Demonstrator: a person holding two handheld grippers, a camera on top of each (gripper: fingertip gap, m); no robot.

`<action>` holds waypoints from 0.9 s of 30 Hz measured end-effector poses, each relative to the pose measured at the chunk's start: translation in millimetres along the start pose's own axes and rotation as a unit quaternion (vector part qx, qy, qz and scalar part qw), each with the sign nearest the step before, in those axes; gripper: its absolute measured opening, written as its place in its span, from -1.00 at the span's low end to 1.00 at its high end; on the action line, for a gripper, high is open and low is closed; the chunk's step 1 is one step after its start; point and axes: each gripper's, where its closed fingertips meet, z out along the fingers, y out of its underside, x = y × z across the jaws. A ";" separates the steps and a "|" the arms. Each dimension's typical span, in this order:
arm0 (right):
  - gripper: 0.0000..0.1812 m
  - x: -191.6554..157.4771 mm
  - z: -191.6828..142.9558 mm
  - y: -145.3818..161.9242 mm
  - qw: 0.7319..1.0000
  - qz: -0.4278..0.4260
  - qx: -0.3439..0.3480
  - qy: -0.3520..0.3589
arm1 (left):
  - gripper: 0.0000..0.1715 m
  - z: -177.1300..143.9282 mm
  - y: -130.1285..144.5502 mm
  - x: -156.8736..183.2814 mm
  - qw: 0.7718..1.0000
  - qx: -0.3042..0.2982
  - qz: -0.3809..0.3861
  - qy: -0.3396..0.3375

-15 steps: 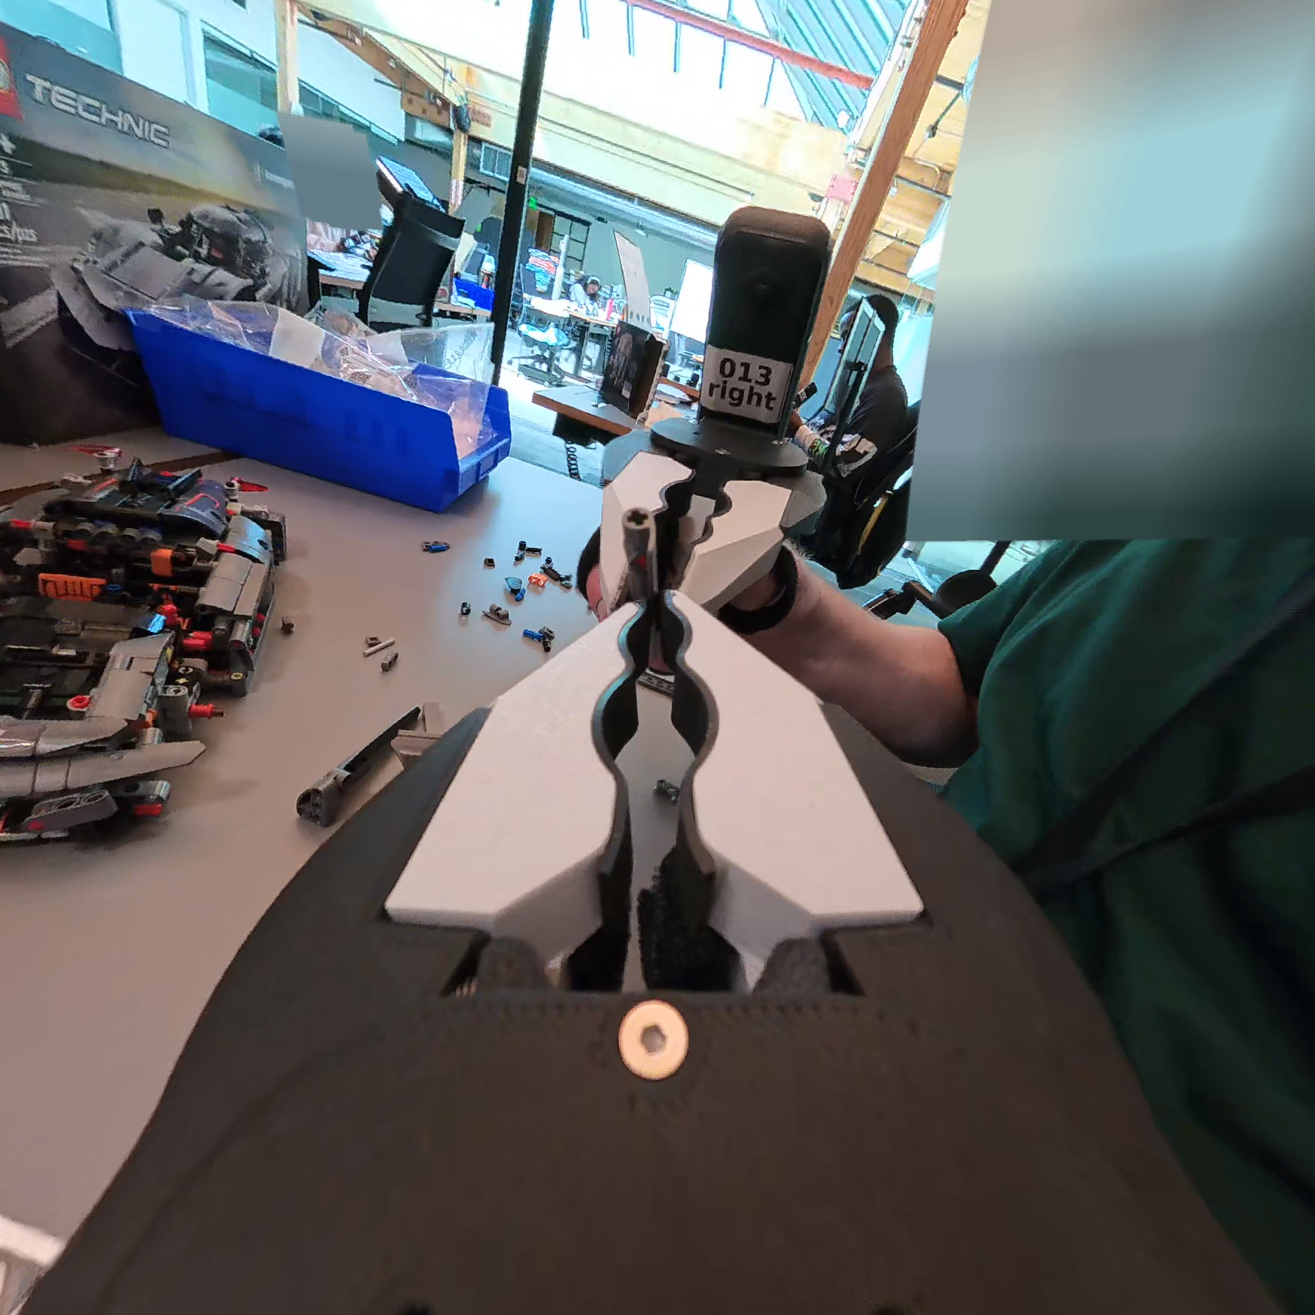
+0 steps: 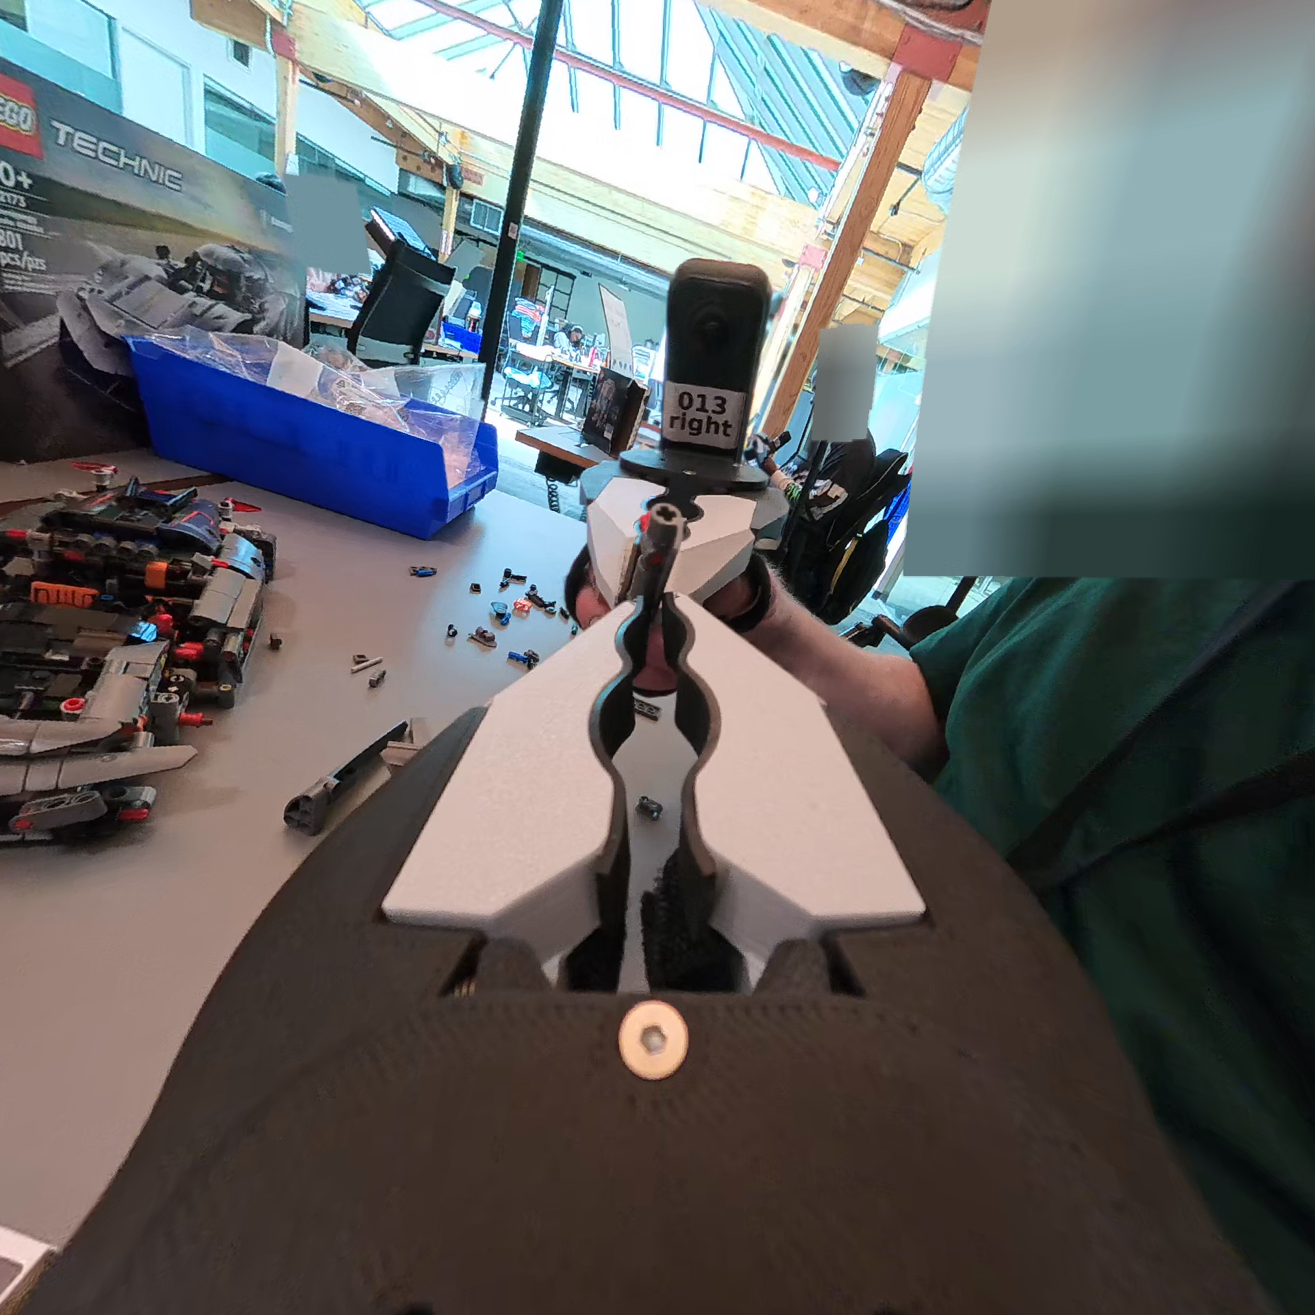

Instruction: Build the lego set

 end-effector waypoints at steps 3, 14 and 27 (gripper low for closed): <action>-0.96 -0.3 3.3 -2.7 1.000 0.014 0.011 -0.004 | -0.98 -2.1 -1.9 -0.2 1.000 0.013 -0.006 0.002; -0.96 2.0 9.3 -8.8 0.998 0.053 0.044 -0.011 | -0.96 -8.7 -1.8 -6.7 0.999 0.024 -0.007 -0.025; -0.85 2.3 10.1 -8.2 0.997 0.057 0.044 -0.013 | -1.00 -7.4 0.8 -4.3 0.999 0.012 0.014 -0.032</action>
